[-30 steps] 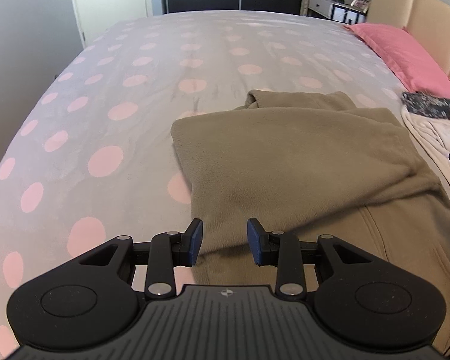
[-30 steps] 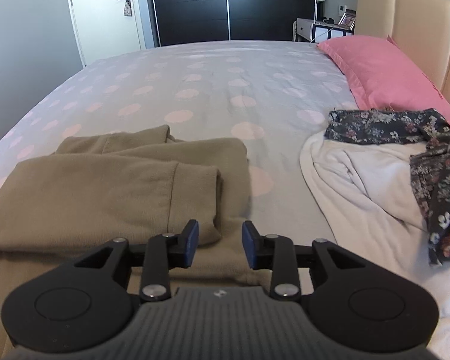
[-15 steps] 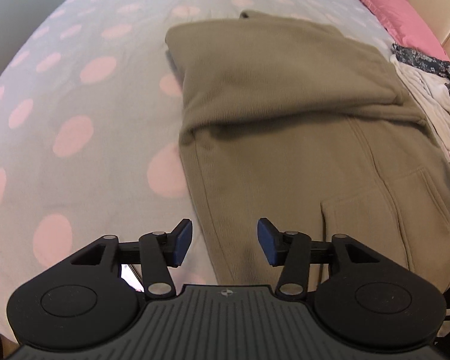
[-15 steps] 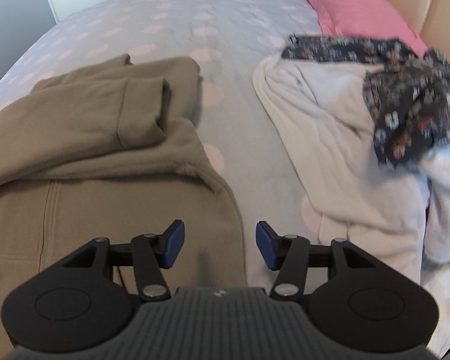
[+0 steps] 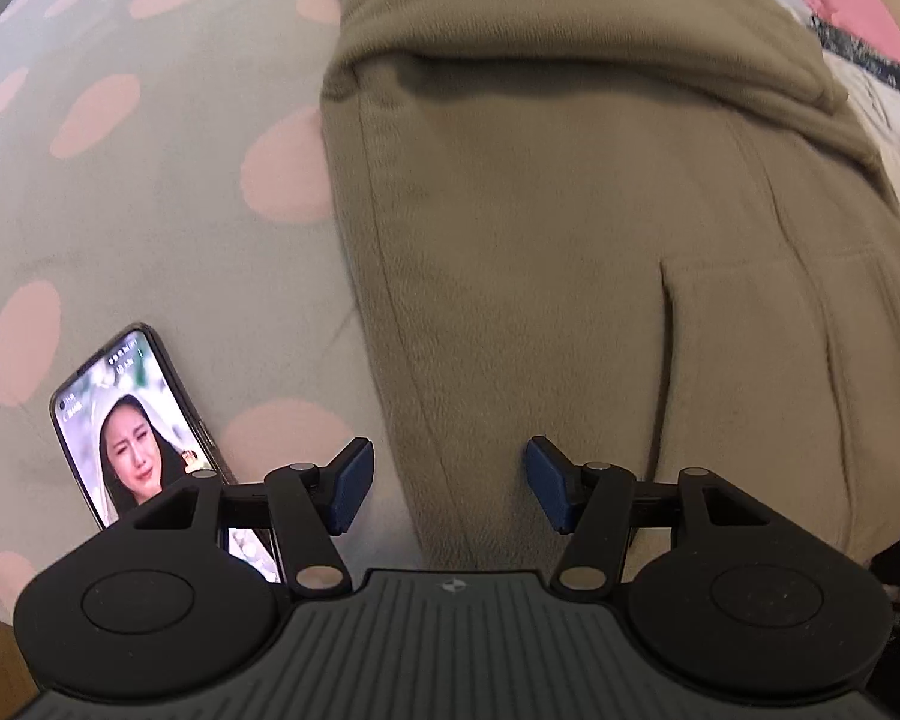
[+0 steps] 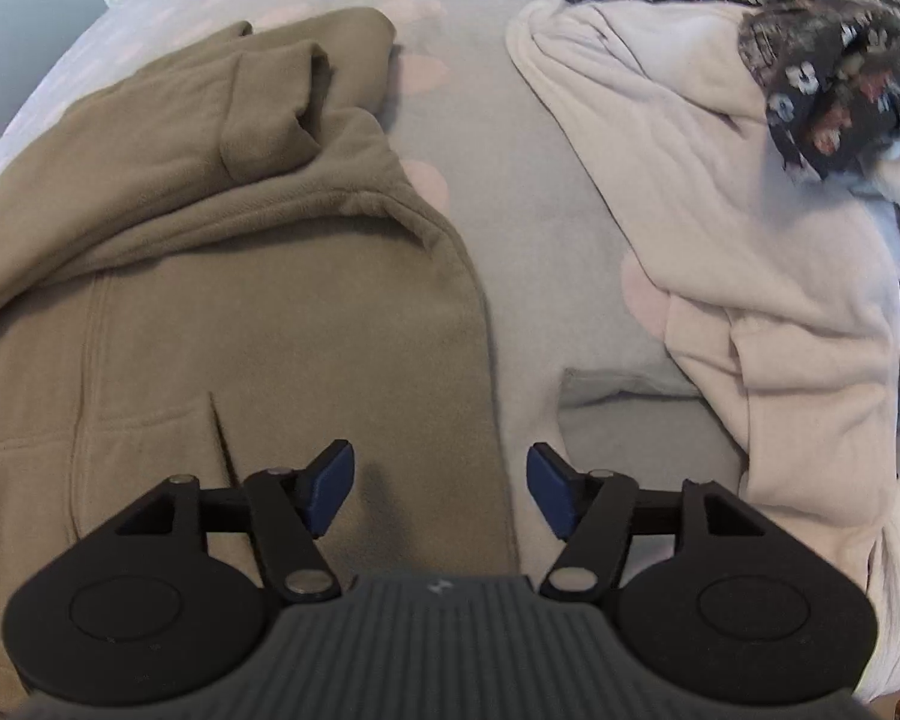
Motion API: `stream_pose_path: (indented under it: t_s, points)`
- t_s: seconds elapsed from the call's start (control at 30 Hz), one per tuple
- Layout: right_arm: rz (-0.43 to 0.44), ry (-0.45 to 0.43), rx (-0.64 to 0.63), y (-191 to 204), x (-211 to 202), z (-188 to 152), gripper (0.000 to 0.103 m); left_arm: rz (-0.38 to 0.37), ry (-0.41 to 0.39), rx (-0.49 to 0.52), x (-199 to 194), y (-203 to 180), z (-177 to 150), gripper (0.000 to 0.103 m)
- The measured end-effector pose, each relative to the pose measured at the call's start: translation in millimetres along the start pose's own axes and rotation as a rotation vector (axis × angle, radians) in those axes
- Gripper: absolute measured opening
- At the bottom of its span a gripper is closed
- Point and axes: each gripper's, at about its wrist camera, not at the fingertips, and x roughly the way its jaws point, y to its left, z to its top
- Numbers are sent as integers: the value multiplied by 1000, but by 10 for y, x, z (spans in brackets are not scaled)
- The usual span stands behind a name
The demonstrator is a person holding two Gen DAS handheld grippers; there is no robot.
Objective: Fold clothes
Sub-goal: 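Grasp the hoodie hem with the left tool while the right tool grasps it too, then lift the hem with both tools and fold it up over the hoodie body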
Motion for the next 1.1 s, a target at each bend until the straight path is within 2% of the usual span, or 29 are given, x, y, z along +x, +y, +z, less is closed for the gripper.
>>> stream_pose_path:
  t_s: [0.13,0.2,0.23,0.27,0.3,0.33,0.37,0.4,0.5,0.6,0.77,0.93,1.1]
  points:
    - [-3,64,34,-114,117,-78,67,-31,43,-14,61,1,-60,54]
    - [14,106,35,-116,165,-135,61,-23,53,2,67,-32,-83,54]
    - [21,123,31,-105,175,-161,42,-20,56,7,62,-44,-89,52]
    - [12,123,13,-71,155,-179,35,-23,57,6,50,-45,-94,49]
    - [3,122,-6,-35,133,-194,29,-28,57,3,36,-41,-99,38]
    - [-4,117,-26,-1,96,-194,16,-33,57,1,22,-38,-104,28]
    - [4,109,-19,2,49,-189,13,-27,55,1,0,-31,-107,23]
    - [14,100,-9,1,1,-183,12,-21,51,-2,-32,-20,-111,13]
    - [62,61,66,-87,-179,-148,11,-49,31,-37,-173,71,-101,8]
    - [126,8,124,-155,-370,-111,10,-93,-18,-39,-387,132,-91,8]
    - [215,-89,105,-27,-655,58,10,-173,-144,-29,-836,206,7,8]
    - [258,-182,108,-20,-875,338,10,-186,-214,-24,-1126,341,267,7]
    - [264,-211,180,-93,-757,657,10,-182,-247,-59,-1165,437,570,7]
